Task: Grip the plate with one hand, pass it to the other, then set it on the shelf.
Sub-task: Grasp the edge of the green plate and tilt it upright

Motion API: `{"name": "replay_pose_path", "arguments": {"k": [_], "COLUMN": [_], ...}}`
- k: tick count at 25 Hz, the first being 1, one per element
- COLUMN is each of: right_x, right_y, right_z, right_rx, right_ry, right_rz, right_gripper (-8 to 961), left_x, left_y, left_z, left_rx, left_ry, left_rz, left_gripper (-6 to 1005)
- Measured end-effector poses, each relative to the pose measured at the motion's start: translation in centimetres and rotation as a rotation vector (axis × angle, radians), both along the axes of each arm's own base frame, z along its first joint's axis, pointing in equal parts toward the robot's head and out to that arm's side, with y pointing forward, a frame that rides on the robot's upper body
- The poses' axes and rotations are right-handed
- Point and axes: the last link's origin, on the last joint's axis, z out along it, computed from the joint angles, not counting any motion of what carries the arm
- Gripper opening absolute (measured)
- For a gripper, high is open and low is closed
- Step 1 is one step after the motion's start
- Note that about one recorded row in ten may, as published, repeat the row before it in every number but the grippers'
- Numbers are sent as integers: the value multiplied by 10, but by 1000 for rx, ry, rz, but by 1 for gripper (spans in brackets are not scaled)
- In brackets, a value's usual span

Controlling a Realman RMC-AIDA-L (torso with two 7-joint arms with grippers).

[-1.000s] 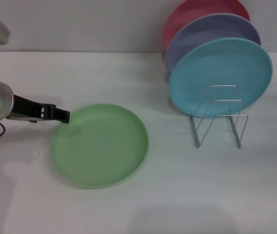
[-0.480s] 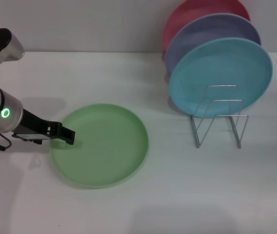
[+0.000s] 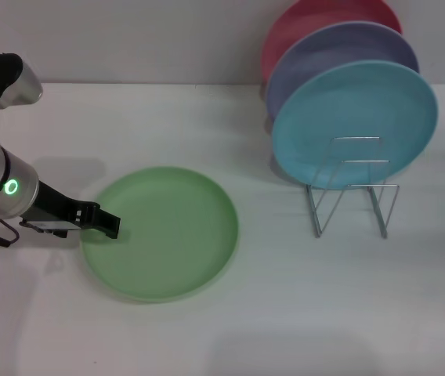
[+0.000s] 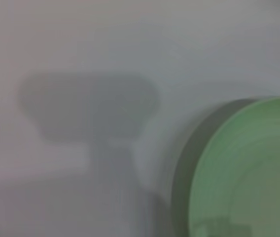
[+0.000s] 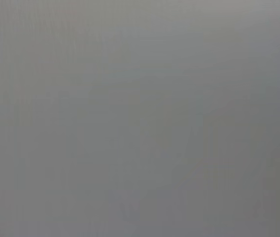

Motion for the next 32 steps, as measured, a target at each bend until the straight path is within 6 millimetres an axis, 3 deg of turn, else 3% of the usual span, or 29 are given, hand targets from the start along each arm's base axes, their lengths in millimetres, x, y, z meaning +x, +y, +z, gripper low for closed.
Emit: {"name": "replay_pose_path", "arguments": {"k": [12,26,32], "right_x": [1,1,1], "right_y": [-1,-2,-2], "right_z": [0,0,0], "right_rx": [-1,1,1], "right_ry": [-2,-6,-6], "right_rz": [-3,-2,1], "right_gripper": [640,641,641], "left_x": [-6,-7,-7], "left_y": [2,3,3], "left_z": [-6,-10,-10], "left_rx": [-13,-34,-41], "left_ry": [7,17,19], "left_rz": [15,26,23], "left_gripper": [860,793,566]}}
